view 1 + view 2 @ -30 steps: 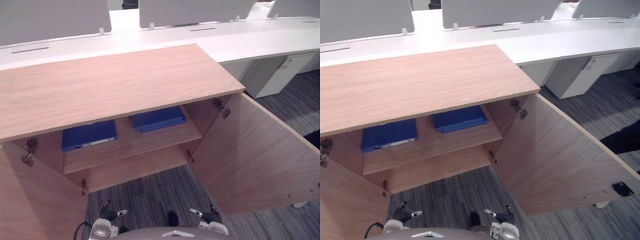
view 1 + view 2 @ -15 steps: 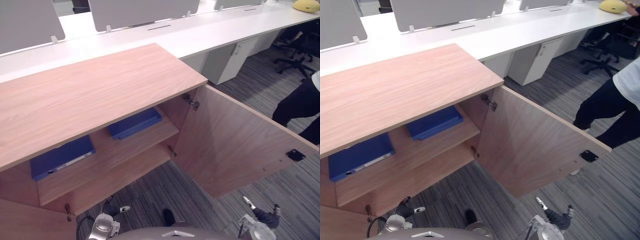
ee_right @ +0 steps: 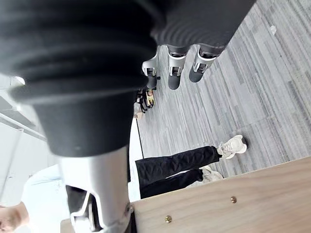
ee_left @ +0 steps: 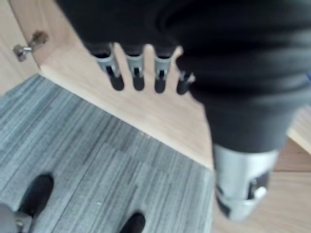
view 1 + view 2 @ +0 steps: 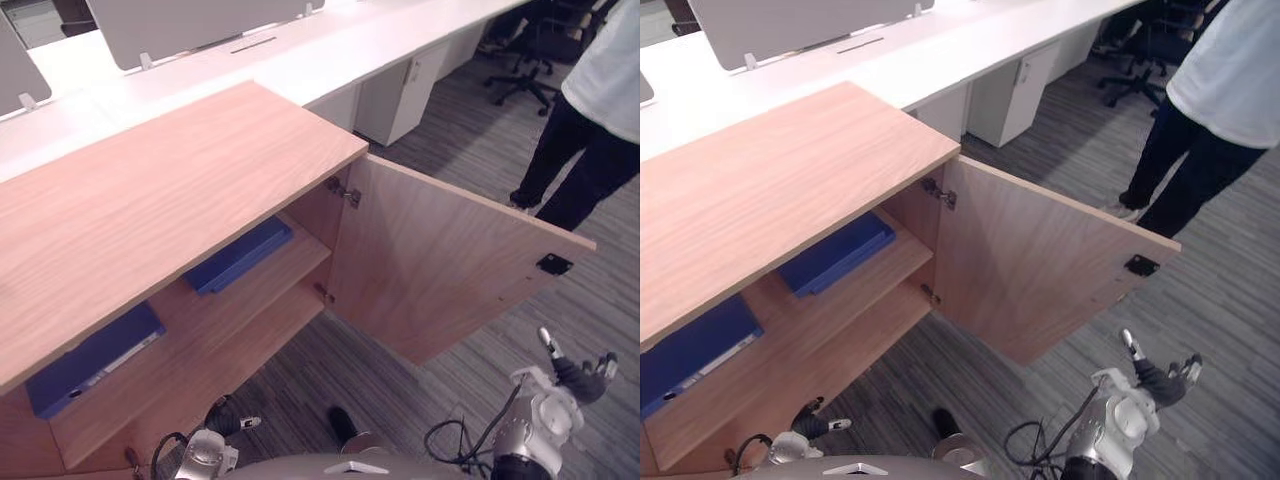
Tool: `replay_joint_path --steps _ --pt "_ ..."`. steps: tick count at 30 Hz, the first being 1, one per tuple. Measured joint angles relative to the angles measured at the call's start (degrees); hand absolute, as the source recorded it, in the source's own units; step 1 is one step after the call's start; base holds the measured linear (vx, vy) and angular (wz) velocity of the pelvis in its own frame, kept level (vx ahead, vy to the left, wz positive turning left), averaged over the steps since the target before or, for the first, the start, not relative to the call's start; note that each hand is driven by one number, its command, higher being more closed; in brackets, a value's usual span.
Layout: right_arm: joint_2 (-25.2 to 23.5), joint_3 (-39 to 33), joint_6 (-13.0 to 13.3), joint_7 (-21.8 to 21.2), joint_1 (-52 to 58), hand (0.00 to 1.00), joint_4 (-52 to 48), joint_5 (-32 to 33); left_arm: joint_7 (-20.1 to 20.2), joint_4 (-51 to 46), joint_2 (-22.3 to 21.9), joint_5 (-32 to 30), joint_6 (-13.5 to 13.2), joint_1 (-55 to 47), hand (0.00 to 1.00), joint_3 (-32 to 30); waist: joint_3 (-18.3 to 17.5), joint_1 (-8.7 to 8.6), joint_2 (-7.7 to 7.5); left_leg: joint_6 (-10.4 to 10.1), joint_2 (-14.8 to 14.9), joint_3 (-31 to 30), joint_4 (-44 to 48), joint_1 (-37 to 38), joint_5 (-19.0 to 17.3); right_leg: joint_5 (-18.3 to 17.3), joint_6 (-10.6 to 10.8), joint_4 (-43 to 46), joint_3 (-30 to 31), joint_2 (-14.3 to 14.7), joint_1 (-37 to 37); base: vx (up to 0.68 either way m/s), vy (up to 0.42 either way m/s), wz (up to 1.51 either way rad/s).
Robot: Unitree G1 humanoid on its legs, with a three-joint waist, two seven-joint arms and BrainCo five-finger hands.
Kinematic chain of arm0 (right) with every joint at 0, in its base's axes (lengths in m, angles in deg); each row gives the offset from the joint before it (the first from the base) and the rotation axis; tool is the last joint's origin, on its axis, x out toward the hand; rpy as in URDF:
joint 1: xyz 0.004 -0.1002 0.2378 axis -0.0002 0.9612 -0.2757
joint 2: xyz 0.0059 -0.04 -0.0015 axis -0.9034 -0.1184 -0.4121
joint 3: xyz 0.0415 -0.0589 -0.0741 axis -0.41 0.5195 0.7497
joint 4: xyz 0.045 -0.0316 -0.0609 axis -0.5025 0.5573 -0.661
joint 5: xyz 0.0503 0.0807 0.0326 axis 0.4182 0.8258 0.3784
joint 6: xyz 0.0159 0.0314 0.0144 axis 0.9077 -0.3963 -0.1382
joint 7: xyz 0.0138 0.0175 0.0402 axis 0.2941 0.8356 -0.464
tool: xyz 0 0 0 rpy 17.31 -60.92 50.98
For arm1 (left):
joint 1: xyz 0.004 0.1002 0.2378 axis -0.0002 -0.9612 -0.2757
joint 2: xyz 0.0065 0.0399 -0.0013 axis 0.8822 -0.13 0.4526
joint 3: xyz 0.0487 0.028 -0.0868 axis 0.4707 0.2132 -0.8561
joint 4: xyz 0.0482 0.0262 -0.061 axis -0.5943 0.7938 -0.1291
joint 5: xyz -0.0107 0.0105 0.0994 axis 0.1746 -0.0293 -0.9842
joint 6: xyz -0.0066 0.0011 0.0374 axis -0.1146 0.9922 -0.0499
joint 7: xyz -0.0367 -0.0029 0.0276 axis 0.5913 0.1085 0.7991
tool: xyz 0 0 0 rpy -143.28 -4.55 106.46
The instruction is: Walk over to the cabinet, pick up the folder, carry it to the office cabinet, place the folder inside the office cabinet, then close the office cabinet door
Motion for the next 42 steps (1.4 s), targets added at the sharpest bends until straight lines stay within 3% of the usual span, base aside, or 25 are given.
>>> replay_joint_path --steps 3,8,11,14,33,42 --pt "4.0 2.3 0.0 -0.8 -2.9 0.0 0.8 0.1 0.2 0.0 0.0 0.0 -0.2 0.0 0.0 0.1 0.7 -0.06 1.1 0.1 0.1 -0.4 0.8 -0.2 -1.0 0.1 0.0 0.0 0.1 0.1 -0.1 0.01 -0.05 -0.17" --pt "8.7 5.9 0.0 -2.3 -6.7 0.0 5.0 0.1 0.6 -0.1 0.0 0.0 -0.8 0.0 0.0 0.8 1.1 -0.01 1.65 0.3 0.2 -0.6 1.8 -1.0 -1.9 0.4 -0.4 0.0 -0.5 0.1 -0.9 -0.02 -0.044 -0.07" --pt "12.7 8.5 0.0 -3.0 -8.4 0.0 6.0 0.1 1.0 -0.1 -0.1 0.0 -1.3 -0.1 0.0 1.5 1.9 -0.04 3.16 0.6 0.0 -0.8 2.1 -1.0 -2.5 0.4 -0.4 0.0 -0.7 -0.1 -1.0 -0.04 -0.04 -0.08" --pt "15.5 10.1 -0.2 -4.2 -9.3 0.0 9.1 0.1 1.0 -0.1 0.1 0.0 -1.5 -0.3 0.0 1.9 2.1 -0.06 3.75 0.7 0.0 -1.8 2.1 -1.4 -2.5 0.4 -0.3 0.0 -1.9 -0.3 -1.1 -0.03 -0.053 0.03" --pt "24.9 15.4 -0.8 -7.2 -14.8 0.0 15.6 2.0 1.3 -0.2 0.0 0.0 -2.1 -2.7 0.0 4.1 2.1 0.11 4.12 1.6 -0.9 -5.5 1.9 -2.7 -1.9 0.8 0.3 0.0 -6.9 -1.7 -1.1 -0.04 -0.05 0.07" --pt "25.1 15.7 -1.0 -7.1 -15.2 0.0 15.4 2.8 1.3 -0.2 -0.1 0.0 -2.1 -2.5 0.0 4.9 2.2 0.28 4.01 2.2 -1.6 -6.5 1.7 -2.9 -1.5 1.0 0.6 0.0 -7.6 -2.3 -1.2 -0.06 -0.042 0.04"
